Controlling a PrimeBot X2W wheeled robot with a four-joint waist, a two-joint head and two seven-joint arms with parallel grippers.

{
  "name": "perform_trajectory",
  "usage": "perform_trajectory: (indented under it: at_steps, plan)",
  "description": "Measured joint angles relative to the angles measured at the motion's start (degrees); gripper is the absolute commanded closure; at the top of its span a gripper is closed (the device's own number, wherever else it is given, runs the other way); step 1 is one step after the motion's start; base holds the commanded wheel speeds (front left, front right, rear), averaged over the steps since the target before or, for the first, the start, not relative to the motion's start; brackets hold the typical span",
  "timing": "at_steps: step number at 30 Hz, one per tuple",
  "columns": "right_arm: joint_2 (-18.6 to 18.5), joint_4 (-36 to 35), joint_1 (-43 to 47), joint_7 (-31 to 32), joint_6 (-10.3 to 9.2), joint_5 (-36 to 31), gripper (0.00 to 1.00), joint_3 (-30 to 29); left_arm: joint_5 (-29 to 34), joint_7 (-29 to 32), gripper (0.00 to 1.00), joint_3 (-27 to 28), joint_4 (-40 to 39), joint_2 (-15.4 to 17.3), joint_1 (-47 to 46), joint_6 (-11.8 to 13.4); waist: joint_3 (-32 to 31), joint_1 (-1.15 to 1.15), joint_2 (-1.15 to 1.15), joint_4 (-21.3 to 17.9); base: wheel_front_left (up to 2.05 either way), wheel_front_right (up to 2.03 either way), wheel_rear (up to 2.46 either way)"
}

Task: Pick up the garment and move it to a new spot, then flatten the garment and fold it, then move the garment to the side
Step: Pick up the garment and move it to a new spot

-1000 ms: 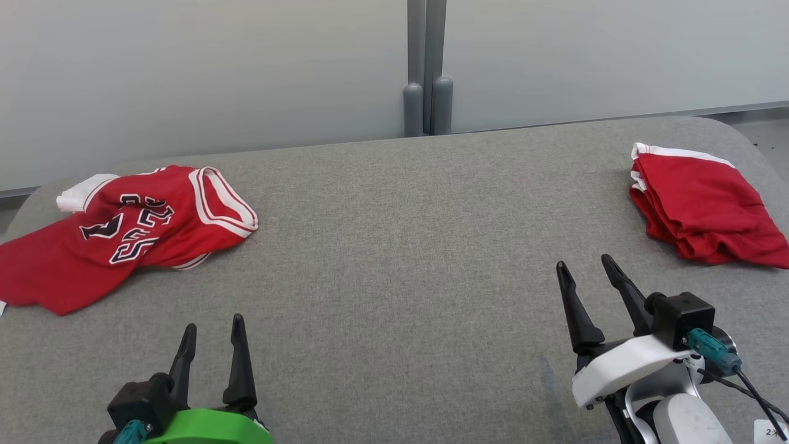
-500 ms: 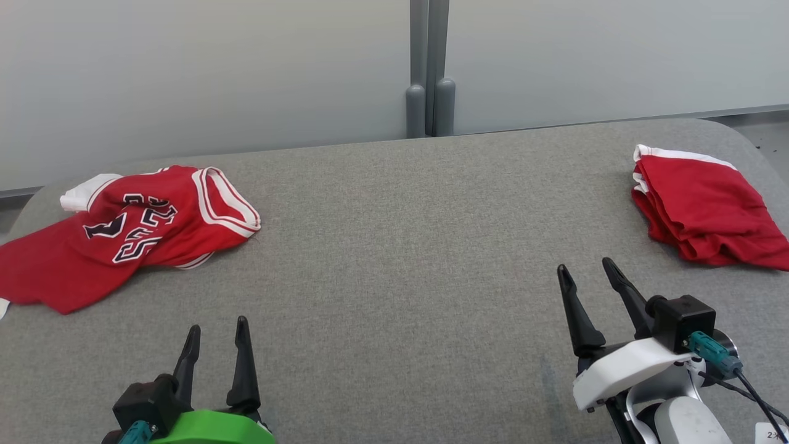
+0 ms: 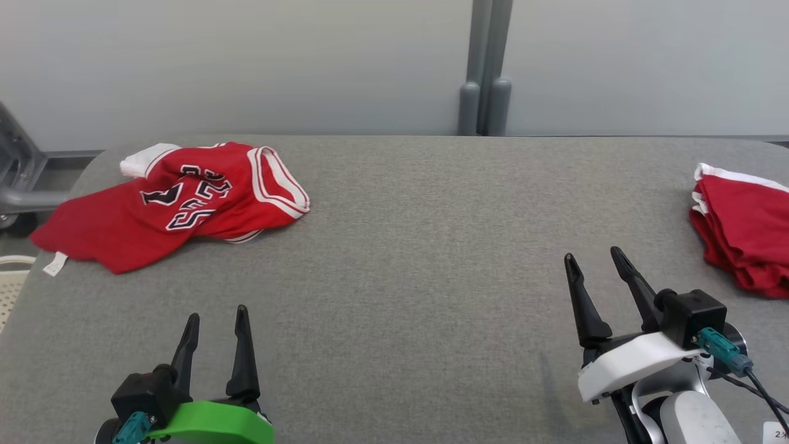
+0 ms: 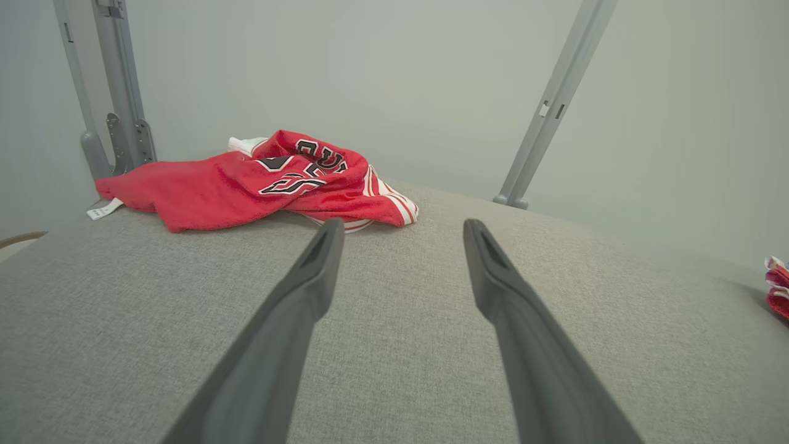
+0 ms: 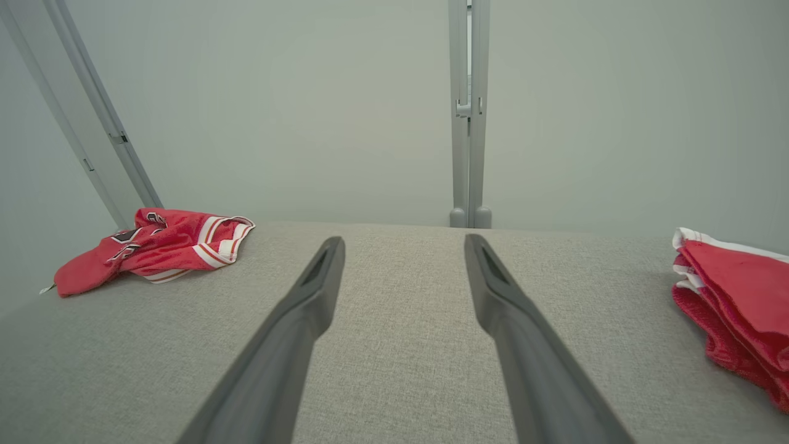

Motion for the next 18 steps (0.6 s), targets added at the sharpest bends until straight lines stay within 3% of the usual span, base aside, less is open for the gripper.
perform_trajectory:
  at_steps: [18]
  plan:
    - [0.05, -0.23, -0.65, -1.03, 0.01, 0.19, 0.0, 0.69, -0.25, 0.43, 0.0, 0.92, -1.74, 0.96, 0.73, 0.79, 1.01, 0.0, 0.0, 20.07, 0.0, 0.0, 0.0]
